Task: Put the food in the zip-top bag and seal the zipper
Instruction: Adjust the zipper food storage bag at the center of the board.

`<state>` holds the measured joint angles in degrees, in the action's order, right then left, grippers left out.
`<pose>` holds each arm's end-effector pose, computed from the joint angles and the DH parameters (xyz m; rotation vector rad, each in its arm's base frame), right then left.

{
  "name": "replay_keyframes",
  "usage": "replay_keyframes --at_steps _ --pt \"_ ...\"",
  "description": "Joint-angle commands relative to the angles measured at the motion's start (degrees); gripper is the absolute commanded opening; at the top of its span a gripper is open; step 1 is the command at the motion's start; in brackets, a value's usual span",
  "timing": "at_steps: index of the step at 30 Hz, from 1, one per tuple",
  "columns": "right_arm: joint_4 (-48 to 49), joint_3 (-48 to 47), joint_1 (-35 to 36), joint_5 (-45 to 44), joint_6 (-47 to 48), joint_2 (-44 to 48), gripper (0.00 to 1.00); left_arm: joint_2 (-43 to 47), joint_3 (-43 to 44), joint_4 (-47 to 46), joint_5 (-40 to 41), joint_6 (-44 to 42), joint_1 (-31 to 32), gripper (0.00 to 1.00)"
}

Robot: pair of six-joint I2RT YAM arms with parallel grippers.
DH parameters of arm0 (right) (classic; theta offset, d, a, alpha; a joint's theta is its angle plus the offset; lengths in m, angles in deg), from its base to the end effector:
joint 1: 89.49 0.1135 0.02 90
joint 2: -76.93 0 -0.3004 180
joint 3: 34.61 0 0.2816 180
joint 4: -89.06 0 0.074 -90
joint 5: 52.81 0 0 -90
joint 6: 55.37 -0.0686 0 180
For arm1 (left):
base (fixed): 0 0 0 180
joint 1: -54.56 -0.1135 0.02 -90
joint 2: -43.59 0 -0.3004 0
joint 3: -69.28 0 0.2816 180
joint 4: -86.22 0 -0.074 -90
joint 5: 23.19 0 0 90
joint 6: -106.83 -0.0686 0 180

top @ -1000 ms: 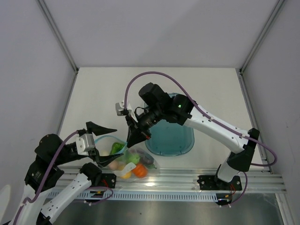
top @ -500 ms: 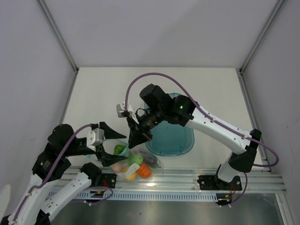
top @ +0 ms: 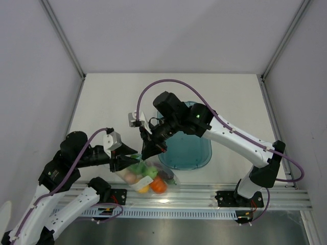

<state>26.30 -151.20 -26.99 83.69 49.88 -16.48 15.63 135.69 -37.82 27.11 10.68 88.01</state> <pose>0.1360 0.3691 0.4470 -1.8094 1.5017 1.3420 0.0560 -0.0895 0.3913 1.0898 1.5783 -0.9712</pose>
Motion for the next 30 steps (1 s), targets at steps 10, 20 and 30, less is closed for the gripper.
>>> replay_keyframes --at_steps 10,20,30 --pt "1.5 -0.7 -0.4 1.3 0.6 2.4 0.0 -3.5 1.7 1.8 1.5 3.5 -0.2 0.2" --pt "7.5 2.2 -2.1 -7.6 -6.3 3.3 0.47 -0.9 3.8 4.5 17.1 8.3 -0.2 0.01" --pt "26.3 16.5 -7.1 -11.4 -17.2 8.1 0.62 -2.8 5.5 7.7 22.6 10.5 -0.3 0.01"
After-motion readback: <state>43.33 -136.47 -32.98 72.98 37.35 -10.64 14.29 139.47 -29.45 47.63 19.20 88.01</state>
